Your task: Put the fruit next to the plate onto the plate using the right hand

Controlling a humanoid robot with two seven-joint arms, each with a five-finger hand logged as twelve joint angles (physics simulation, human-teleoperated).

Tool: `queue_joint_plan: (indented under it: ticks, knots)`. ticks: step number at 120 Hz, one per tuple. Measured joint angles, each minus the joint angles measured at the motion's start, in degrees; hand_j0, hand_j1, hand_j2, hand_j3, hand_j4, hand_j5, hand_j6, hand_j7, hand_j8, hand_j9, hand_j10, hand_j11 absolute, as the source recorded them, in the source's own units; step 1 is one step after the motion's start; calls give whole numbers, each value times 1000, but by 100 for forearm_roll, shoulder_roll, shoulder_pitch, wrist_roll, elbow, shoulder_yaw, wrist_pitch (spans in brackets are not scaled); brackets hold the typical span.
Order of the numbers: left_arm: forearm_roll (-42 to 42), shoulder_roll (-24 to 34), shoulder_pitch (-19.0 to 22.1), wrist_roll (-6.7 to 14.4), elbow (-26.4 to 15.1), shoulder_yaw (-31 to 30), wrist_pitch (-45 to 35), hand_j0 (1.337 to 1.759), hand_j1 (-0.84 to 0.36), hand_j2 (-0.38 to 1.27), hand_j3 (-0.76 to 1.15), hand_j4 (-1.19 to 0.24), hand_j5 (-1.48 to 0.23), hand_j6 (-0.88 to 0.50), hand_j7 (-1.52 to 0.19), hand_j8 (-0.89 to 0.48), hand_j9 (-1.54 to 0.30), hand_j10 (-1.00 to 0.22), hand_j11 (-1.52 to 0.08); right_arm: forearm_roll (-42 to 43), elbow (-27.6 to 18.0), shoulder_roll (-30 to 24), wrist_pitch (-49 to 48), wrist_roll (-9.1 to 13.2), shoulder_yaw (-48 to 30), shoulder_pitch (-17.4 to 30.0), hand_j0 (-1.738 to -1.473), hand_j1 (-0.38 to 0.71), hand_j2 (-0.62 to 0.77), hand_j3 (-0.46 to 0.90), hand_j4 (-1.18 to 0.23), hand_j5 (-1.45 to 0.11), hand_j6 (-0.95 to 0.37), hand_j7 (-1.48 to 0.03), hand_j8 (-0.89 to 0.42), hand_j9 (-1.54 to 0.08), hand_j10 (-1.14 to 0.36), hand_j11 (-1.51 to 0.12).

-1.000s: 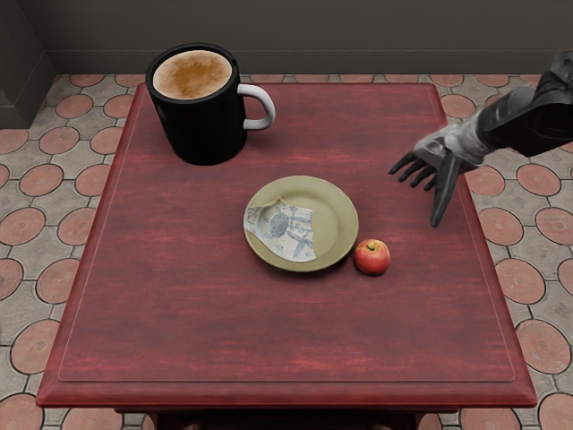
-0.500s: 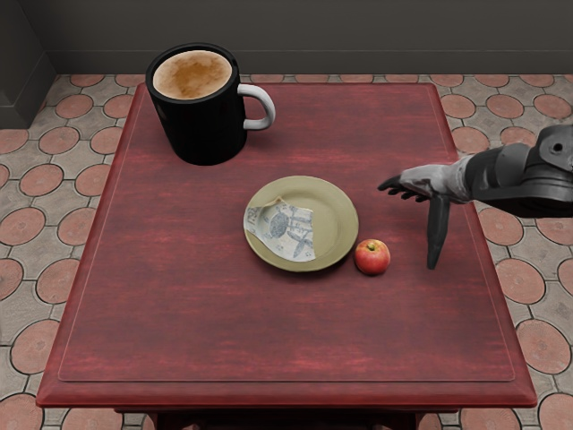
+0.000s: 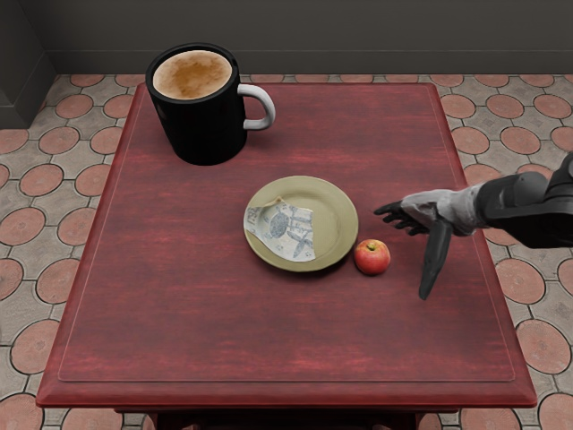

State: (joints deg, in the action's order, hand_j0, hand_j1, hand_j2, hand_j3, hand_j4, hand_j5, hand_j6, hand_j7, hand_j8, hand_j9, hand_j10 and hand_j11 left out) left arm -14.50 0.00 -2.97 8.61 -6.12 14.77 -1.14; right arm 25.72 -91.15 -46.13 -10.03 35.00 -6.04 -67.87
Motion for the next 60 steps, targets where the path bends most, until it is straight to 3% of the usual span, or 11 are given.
queue_joint_plan:
  ticks: [16, 60]
  knots:
    - [0, 0, -2, 0, -2, 0, 0, 1658, 349, 0, 0, 0, 0, -1, 0, -1, 0, 0, 0, -17, -74, -99, 16, 0, -266, 241, -1658, -348, 0, 0, -4, -2, -5, -2, -4, -2, -3, -2]
    - [0, 0, 4, 0, -2, 0, 0, 1658, 349, 0, 0, 0, 0, -1, 0, 0, 0, 0, 0, 650, -267, 116, 1355, 0, -536, 702, -1658, -349, 1, 0, -3, -1, -4, 0, -3, -1, -2, 0]
